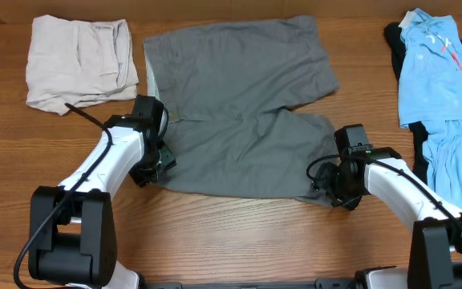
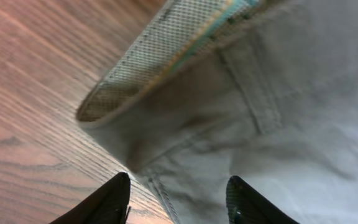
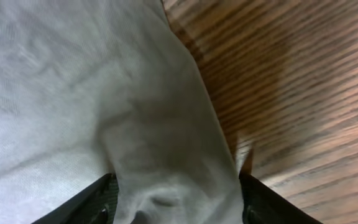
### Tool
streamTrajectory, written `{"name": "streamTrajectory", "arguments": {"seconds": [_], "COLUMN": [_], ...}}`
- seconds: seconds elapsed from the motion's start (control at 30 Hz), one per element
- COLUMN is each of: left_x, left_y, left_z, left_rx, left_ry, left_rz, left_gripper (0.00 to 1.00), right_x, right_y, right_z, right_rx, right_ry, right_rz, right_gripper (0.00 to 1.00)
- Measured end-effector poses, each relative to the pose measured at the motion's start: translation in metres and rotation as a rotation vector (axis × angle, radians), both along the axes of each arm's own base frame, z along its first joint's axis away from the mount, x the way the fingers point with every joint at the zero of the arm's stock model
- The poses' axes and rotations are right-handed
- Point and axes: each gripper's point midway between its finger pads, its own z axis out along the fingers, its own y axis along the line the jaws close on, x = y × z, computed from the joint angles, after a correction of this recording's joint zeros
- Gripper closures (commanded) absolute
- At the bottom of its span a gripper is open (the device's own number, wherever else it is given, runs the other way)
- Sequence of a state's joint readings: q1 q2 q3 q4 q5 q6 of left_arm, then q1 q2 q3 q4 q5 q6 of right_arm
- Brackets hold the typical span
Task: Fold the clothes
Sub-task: 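Fold the grey shorts' near half up over the far half with both grippers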
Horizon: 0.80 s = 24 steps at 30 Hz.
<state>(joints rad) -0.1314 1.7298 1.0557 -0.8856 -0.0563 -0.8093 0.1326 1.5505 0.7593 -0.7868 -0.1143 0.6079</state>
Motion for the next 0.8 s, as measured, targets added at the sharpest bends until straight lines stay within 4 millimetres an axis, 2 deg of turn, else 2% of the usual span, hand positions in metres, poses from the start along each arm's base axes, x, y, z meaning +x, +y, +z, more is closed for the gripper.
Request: {"name": "streamTrajectory", "arguments": {"seconds": [0.2,0.23,0.3,0.33,0.37,0.4,0.43,0.47,0.6,0.7,0.8], "left_x": [-0.008,-0.007,-0.005,-0.001,0.004,0.007,0.009,0.010,0.010,0.003,-0.005], "left_y": [0.018,0.021,0.029,0.031,0.032,0.033,0.033,0.034,0.034,0.035,0.036], "left_z": [-0.011,-0.014,-0.022,-0.023,-0.023,-0.023,-0.023,-0.022,-0.022,-0.019,0.003], "left_rx": [0.054,0.057,0.051,0.046,0.038,0.034,0.034,0.033,0.038,0.048,0.054], "left_ry": [0.000,-0.008,-0.039,-0.068,-0.095,-0.108,-0.118,-0.128,-0.122,-0.090,-0.083], "left_rz": [0.130,0.145,0.187,0.202,0.216,0.219,0.226,0.220,0.166,0.106,0.039], "left_gripper": [0.52,0.55,0.73,0.86,0.96,0.96,0.96,0.96,0.96,0.96,0.96], "right_x": [0.001,0.001,0.002,0.002,0.002,0.002,0.002,-0.001,-0.016,-0.031,-0.027], "right_y": [0.001,0.001,0.002,0.002,0.002,0.002,0.002,0.001,-0.002,-0.005,-0.006], "right_z": [0.000,0.000,0.000,0.000,0.000,0.000,0.000,-0.002,-0.003,0.003,0.031], "right_rx": [0.006,0.008,0.012,0.013,0.012,0.011,0.010,0.008,-0.010,-0.022,-0.029], "right_ry": [-0.002,-0.003,-0.006,-0.006,-0.006,-0.005,-0.004,0.009,0.076,0.138,0.111], "right_rz": [-0.010,-0.009,-0.013,-0.014,-0.016,-0.019,-0.018,-0.020,-0.046,-0.050,-0.041], "right_gripper": [0.34,0.35,0.37,0.44,0.59,0.72,0.91,0.96,0.96,0.96,0.96]}}
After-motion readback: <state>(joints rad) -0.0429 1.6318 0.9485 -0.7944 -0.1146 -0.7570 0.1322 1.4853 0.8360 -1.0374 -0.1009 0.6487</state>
